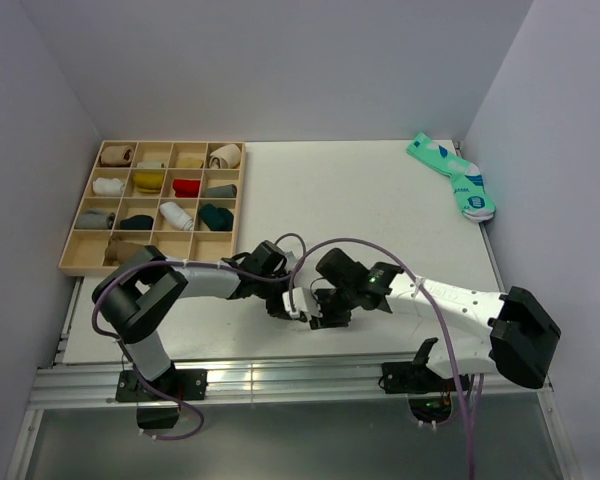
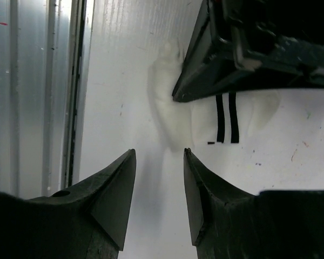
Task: Roll the socks
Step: Roll the sock at the center of the board.
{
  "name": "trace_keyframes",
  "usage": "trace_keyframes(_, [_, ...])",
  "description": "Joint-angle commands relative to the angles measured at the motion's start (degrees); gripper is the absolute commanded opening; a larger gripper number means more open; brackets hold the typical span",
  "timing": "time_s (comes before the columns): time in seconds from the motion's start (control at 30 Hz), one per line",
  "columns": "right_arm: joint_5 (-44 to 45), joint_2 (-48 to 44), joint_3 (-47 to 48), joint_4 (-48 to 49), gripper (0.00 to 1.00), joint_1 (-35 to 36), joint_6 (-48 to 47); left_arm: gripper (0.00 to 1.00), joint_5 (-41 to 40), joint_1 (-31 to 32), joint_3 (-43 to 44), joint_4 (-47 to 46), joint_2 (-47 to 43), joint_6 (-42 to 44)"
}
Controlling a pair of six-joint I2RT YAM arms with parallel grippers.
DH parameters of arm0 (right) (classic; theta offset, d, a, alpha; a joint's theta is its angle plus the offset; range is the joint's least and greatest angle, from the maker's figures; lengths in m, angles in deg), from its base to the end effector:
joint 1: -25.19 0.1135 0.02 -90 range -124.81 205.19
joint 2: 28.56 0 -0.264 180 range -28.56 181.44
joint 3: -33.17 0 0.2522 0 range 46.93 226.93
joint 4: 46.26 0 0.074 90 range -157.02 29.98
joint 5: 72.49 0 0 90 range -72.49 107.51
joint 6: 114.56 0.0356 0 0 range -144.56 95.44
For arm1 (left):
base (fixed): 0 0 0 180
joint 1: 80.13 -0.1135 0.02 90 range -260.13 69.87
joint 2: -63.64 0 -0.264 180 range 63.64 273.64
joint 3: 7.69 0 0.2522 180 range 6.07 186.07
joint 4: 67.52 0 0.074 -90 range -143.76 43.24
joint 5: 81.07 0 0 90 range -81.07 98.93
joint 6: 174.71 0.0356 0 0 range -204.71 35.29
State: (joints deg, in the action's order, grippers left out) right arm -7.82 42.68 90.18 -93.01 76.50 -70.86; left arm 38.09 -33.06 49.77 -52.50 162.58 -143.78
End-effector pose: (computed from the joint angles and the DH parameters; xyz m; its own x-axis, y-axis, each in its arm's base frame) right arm 0.1326 0.1899 0.2086 0.2262 -0.7629 -0.6056 -0.9722 -0.2150 -0.0923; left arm 0.1971 -0.2373 0.1196 -0.9975 -0.0275 0.0648 -0.0644 0.7282 -0.6823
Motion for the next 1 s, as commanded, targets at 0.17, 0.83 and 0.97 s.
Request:
trace_keyframes(0.17, [11.7,4.4,-3.3,11.5,0.47,8.5,-0.9,0.00,-0.7,-0.2,-1.4,5.1,4.3,4.0])
trace_keyframes(0.83, [17.8,12.3,-1.8,13.4,0.36,11.1,0.2,0.00,2.8,-1.4,-4.1,-0.8,5.7,3.3])
trace_keyframes(0.97, [16.6,13.4,-0.8,12.1,0.26,11.1,1.0,0.03,3.1,-1.6,-6.0,-3.5,5.1,2.3])
